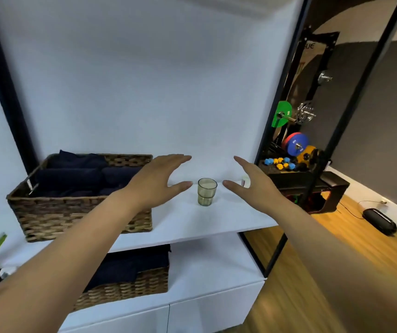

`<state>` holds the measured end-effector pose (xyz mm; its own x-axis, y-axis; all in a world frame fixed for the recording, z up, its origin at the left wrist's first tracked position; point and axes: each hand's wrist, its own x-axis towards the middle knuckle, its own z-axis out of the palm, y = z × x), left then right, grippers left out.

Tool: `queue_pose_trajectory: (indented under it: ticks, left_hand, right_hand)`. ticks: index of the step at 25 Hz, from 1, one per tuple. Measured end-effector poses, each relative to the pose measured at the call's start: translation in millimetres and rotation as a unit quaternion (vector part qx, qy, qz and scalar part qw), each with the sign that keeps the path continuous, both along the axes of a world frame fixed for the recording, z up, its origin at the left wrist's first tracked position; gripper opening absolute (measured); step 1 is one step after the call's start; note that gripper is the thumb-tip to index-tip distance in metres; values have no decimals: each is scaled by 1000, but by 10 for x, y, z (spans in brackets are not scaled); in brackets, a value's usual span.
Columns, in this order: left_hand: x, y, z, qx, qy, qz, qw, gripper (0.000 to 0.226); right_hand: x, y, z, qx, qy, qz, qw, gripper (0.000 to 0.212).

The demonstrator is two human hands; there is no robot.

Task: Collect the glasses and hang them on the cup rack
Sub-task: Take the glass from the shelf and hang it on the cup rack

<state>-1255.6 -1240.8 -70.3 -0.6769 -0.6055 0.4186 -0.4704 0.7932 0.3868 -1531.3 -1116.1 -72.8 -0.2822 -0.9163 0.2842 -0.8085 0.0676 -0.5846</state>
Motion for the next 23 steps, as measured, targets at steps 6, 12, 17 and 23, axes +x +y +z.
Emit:
queue_pose_trajectory:
  ticks: [6, 12, 17, 23]
  left_hand:
    - [-242, -505, -733, 70, -1, -1, 998, 71]
    - [-502, -749, -1251, 114, -7, 21, 993, 74]
    - [-726, -876, -1648, 152, -14, 62, 986, 68]
    - [-1050, -851, -2077, 185, -15, 145, 972, 68]
  right_hand:
    - [-115, -675, -700, 38, -48, -35, 998, 90]
    - [-369, -1220, -1252, 26, -142, -70, 987, 99]
    - [-643, -1597, -1820, 36, -211, -65, 975, 111]
    - [-1047, -2119, -2286, 79, -277, -25, 957, 127]
